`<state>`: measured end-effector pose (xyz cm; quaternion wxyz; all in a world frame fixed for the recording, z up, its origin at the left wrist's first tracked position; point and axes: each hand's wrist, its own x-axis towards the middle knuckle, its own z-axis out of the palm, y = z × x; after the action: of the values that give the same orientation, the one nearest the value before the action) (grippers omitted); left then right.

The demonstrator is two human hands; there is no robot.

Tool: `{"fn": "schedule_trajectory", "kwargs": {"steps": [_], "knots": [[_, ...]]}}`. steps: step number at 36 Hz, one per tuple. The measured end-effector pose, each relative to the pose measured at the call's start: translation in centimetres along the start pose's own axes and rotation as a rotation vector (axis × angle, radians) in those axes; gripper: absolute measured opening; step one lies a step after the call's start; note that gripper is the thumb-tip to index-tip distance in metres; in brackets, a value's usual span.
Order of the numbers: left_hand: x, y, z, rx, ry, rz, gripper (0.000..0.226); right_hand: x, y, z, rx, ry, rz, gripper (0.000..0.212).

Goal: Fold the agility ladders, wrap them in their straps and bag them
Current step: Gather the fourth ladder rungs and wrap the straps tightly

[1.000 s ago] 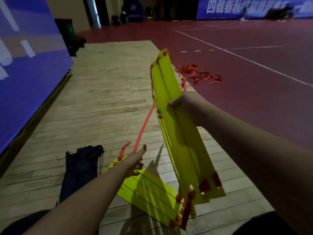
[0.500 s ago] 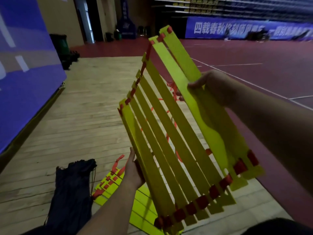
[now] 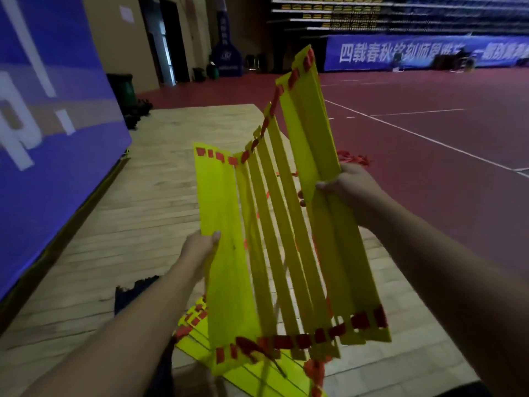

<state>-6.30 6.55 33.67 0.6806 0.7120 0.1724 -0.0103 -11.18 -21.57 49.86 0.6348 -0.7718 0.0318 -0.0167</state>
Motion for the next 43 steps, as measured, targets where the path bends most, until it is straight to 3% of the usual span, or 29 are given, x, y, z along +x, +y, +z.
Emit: {"fn": "schedule_trajectory", "kwargs": {"steps": [6,10,17,19,21,24,28,30,34,39,43], "knots": [[-0.8,3.7,-3.1,-0.069,-0.044,0.045,0.028,0.7,5.1,-0.2,0.087,0.069,0.057,0.024],[-2.7,3.3,-3.7,-0.288,-0.19,-0.079,0.034,1.2,8.1,-1.0,0.067,0.135,0.126,0.024],[-3.4,4.0,-3.4,-0.491,-0.27,-0.028,0.042,1.7,7.5,-1.2,0.33,0.052,0.15,0.017],[-3.4,3.9,-3.1,-0.514,-0.306,-0.02,0.043,2.0,7.6,-1.1,0.351,0.016,0.138,0.03],[-3.7,4.3,-2.8,-0.522,-0.349,0.013,0.052,2.1,7.7,-1.0,0.261,0.003,0.094,0.036],[-4.6,5.3,-1.5,-0.525,-0.41,0.067,0.059,2.2,8.6,-1.0,0.14,-0.005,0.076,0.022],[-5.7,5.8,0.0,-0.53,-0.475,0.085,0.108,2.3,10.2,-0.4,0.201,-0.009,0.184,0.013],[-6.3,6.0,0.5,-0.52,-0.498,0.089,0.101,2.1,10.5,-0.3,0.192,-0.003,0.213,0.012],[-6.8,6.3,0.8,-0.555,-0.53,0.132,0.055,1.8,10.4,0.0,0.222,-0.094,0.266,0.006],[-6.7,6.1,0.6,-0.56,-0.596,0.147,0.068,1.0,10.8,0.7,0.44,-0.154,0.347,0.026],[-7.0,5.9,0.9,-0.547,-0.602,0.141,0.053,0.6,11.0,1.3,0.637,-0.175,0.377,0.032]]}}
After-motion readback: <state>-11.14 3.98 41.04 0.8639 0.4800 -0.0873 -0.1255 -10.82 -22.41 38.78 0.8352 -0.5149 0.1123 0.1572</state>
